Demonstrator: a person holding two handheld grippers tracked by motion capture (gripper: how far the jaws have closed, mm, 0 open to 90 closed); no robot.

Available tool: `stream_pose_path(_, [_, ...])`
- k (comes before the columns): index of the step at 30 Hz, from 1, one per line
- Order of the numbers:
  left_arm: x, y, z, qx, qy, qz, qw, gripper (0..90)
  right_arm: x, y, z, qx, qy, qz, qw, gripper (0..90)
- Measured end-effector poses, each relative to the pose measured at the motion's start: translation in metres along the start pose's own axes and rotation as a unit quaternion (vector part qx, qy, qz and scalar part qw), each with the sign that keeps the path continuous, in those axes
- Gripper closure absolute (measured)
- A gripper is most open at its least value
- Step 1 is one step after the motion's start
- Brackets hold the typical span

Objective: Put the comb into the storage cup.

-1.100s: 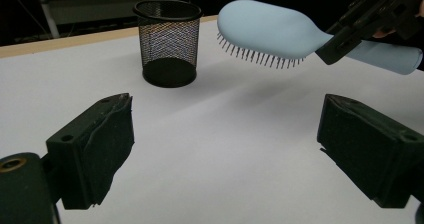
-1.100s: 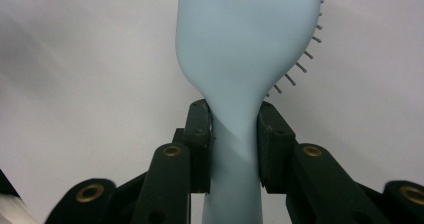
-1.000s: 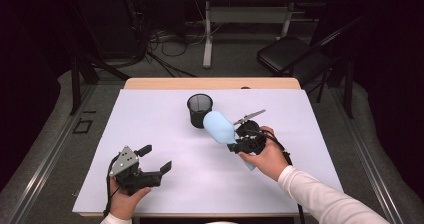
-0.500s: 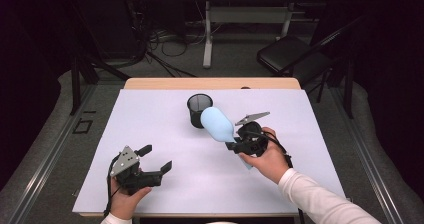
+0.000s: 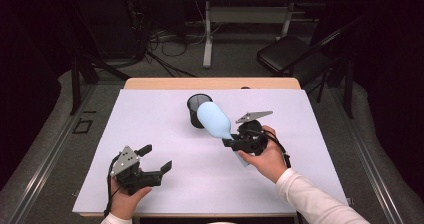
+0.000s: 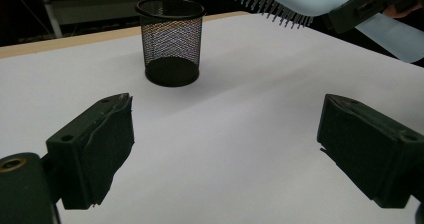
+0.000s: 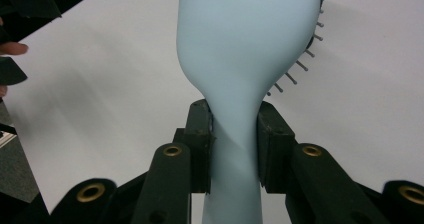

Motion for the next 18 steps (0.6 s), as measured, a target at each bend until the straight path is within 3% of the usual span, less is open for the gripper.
stream_pose_path(11, [-0.0004,-0.0007,0.0005,0.000,0.000,0.004,1.0000,8.2,-0.0004,0.0052,0.0024,0.010,0.014,-0.025,0.9995,71.1])
stream_pose_path(18, [-0.0007,-0.0016,0.0065,0.010,0.006,0.003,0.9999,8.2,0.0000,0.0114,0.0036,0.014,0.028,-0.050,0.9983,71.1])
Point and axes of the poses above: each handheld gripper's, and its own axes: x roughly backward along the jaws, y roughly out of its top, z roughly to its left, the point moved 7 cm from there along -x, roughly forward along the jaws, and after that the axes turned 10 degrees about -x, right-handed, at the moved point
